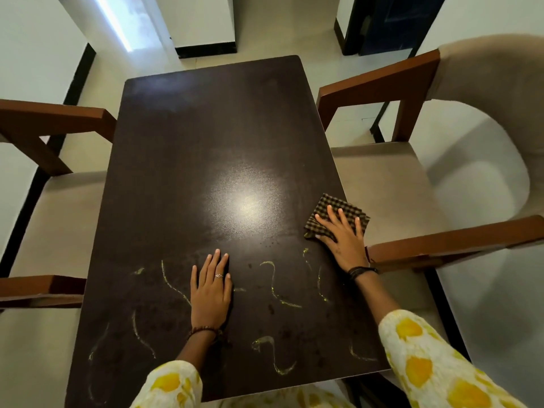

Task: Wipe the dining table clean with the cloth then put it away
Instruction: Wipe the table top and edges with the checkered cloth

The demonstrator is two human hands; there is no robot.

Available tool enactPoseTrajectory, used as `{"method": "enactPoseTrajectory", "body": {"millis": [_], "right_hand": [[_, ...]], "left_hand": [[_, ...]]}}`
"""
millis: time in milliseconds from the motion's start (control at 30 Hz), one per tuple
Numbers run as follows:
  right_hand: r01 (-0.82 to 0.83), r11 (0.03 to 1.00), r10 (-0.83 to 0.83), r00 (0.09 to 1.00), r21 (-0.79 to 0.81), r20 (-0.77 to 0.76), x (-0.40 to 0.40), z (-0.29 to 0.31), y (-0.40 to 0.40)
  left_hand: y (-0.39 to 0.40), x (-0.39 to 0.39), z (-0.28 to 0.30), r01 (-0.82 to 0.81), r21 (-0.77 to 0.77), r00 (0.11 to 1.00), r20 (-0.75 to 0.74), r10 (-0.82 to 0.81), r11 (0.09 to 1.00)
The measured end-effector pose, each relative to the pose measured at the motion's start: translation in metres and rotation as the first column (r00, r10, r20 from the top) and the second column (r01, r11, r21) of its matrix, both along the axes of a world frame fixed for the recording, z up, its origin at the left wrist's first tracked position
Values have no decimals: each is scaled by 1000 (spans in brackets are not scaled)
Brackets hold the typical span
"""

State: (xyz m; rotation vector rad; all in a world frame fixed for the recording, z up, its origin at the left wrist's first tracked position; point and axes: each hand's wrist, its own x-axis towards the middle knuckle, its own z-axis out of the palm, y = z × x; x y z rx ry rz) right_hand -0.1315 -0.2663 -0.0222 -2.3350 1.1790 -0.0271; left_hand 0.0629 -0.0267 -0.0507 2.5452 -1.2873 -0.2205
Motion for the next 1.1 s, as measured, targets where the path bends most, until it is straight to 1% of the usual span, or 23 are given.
{"method": "enactPoseTrajectory", "body": {"millis": [67, 167, 267, 333, 433, 500, 600, 700, 767, 867, 933, 1000, 1033, 1100], "right_hand": [[41, 999, -42, 996, 20, 75, -5, 2, 13], [72, 997, -73, 991, 13, 108, -17, 1, 43], [123, 992, -122, 990, -13, 66, -20, 0, 69], [165, 986, -165, 986, -36, 25, -15, -1, 76], [209, 975, -213, 976, -78, -39, -5, -2, 74], [244, 962, -255, 963, -124, -82, 5, -2, 74], [310, 940, -328, 936, -140, -129, 24, -2, 77], [334, 931, -353, 927, -149, -130, 52, -1, 85], [297, 942, -318, 940, -159, -128, 78, -2, 100], [194, 957, -223, 967, -215, -123, 125, -5, 134], [102, 966, -135, 983, -238, -127, 157, -6, 162], [-3, 977, -29, 989, -215, -147, 182, -7, 187], [-43, 979, 12, 988, -199, -154, 188, -8, 193], [-132, 972, 101, 982, -196, -161, 190, -9, 198]], "left_hand": [[0, -1, 1, -2, 9, 1000, -2, 2, 1000], [2, 0, 1, 7, 21, 1000, -19, -7, 1000], [2, 3, 2, 37, 16, 997, -62, -36, 999], [8, 8, 4, 56, -21, 994, -90, -58, 998], [31, 17, 4, -27, -87, 991, -130, 16, 996], [53, 29, 4, -83, -81, 986, -150, 70, 993], [80, 44, 4, -30, -28, 992, -124, 26, 999], [93, 55, 6, 47, -20, 993, -110, -49, 999], [96, 60, 7, 69, -39, 989, -127, -73, 997], [97, 65, 11, 71, -79, 983, -165, -84, 994], [102, 71, 13, 117, -91, 977, -166, -131, 989], [113, 81, 13, 159, -82, 976, -138, -169, 984], [118, 86, 13, 161, -68, 978, -125, -168, 985], [136, 98, 10, 113, -38, 986, -119, -117, 993]]}}
